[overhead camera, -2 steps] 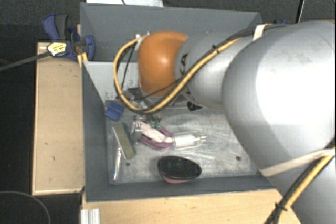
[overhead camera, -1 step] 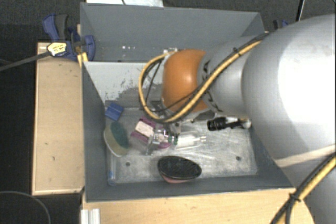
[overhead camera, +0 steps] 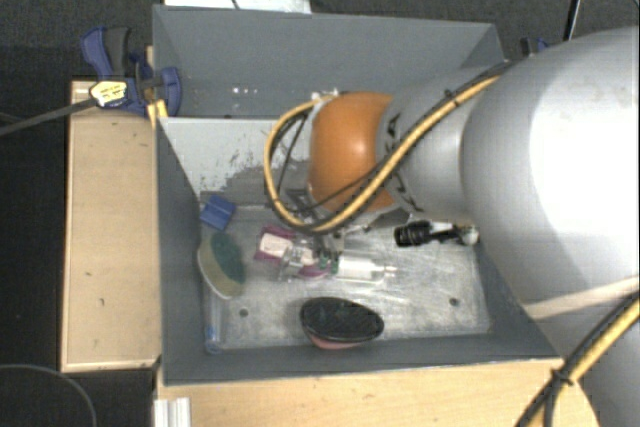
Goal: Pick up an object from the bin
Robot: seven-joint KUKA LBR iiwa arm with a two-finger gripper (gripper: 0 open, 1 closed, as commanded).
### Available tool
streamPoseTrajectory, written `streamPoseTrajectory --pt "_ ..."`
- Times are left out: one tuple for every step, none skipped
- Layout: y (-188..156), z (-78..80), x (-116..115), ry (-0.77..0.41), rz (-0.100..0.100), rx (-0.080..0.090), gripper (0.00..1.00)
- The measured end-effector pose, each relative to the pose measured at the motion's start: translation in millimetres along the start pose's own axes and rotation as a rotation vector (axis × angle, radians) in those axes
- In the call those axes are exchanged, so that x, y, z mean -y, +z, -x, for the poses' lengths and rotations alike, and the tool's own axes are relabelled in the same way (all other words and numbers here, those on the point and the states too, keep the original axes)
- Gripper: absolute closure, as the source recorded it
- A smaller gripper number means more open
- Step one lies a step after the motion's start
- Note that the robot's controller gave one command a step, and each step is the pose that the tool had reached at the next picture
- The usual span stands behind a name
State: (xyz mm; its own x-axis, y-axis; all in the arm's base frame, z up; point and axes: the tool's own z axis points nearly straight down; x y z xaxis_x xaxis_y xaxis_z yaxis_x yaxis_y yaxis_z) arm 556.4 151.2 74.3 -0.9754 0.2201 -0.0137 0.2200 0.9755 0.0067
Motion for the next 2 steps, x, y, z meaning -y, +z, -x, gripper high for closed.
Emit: streamPoseTrajectory --pt "1.2 0.4 -20.0 0.12 -0.003 -0.004 1.0" --pt "-135.0 -7.5 6.8 0.112 -0.003 -0.006 1.0"
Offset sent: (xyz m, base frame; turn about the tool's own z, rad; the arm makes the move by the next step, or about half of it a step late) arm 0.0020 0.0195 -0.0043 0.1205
